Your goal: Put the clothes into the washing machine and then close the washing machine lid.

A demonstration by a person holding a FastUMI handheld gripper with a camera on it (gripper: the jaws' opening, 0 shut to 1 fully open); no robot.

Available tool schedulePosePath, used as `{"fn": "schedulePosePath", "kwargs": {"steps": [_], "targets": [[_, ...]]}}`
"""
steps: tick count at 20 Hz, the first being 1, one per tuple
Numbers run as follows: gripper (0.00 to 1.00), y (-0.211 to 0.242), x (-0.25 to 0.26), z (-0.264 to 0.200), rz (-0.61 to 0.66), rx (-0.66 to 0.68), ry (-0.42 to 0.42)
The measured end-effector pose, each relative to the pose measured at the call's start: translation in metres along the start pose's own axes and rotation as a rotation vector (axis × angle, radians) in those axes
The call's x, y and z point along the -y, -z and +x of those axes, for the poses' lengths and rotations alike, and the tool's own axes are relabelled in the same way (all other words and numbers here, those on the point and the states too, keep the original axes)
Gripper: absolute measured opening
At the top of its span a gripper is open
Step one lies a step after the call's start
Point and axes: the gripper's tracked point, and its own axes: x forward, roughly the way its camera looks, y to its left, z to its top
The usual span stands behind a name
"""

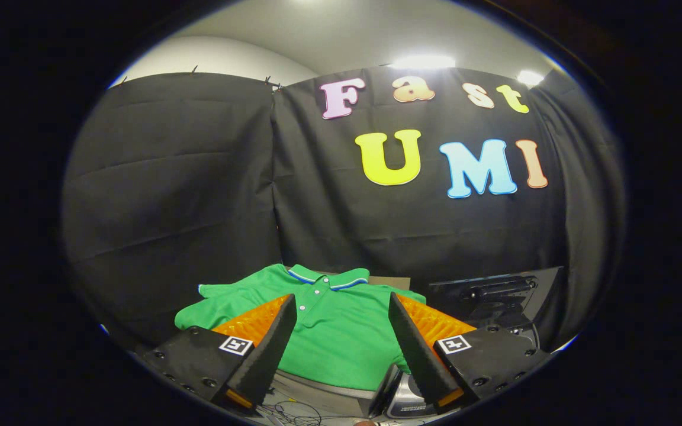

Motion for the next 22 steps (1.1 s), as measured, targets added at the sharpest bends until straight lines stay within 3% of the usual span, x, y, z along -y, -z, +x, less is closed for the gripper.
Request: {"fn": "schedulePosePath", "kwargs": {"steps": [12,22], "targets": [[0.98,0.039,-0.066,0.085,0.0,-0.252,-0.04],[0.98,0.064,-0.073,0.131,-0.076,-0.42,0.003]]}}
